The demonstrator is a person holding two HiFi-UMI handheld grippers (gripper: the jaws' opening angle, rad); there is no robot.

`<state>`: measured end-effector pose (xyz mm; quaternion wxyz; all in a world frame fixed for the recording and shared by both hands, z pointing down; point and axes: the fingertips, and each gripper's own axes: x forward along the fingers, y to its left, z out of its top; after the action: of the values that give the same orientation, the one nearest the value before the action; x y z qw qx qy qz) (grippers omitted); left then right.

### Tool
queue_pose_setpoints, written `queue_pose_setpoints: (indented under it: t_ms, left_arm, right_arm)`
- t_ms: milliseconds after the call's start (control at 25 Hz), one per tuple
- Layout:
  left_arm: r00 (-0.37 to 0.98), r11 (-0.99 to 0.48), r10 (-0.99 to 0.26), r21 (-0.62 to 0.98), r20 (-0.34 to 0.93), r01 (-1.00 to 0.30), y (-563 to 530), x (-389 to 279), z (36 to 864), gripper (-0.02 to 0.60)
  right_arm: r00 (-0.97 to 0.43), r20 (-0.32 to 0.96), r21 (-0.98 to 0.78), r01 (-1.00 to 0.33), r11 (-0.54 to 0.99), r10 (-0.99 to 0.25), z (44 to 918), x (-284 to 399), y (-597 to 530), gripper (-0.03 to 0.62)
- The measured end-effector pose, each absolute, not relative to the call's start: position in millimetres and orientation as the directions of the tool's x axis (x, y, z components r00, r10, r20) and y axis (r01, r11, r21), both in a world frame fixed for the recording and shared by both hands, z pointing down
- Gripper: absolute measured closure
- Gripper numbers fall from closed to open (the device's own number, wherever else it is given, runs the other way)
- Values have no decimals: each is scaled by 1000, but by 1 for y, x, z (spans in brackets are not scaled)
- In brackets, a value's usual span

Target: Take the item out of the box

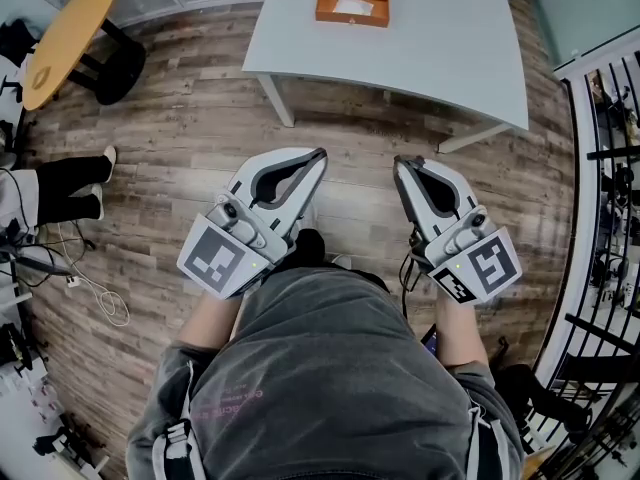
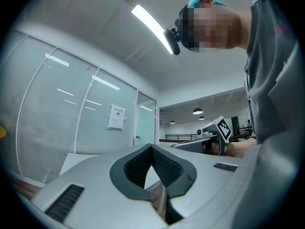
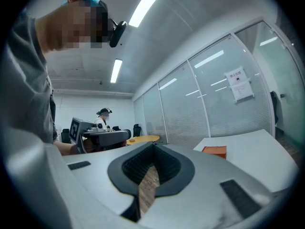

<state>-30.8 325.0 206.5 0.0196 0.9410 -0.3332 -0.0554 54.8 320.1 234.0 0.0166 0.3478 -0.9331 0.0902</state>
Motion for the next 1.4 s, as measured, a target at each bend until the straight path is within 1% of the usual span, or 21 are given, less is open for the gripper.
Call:
queue_pose_setpoints:
  t_ms: [880,1320,1400]
  left_arm:
    - [804,-808,-588,116,-86,-578,196,-105,217,578]
    - [825,-828,-558,117,-92,-548,155,-138,218,578]
    - [826,-832,-553,116,-108,-542,151,-141,217,578]
  right_arm:
    - [-720,128,-160,-694,703,-682,237,-20,196,589]
    - [-693,136,-147,-720,678,-708,234,-52,159,589]
    - [-689,137,-146,-724,674,-711,235,-55,155,589]
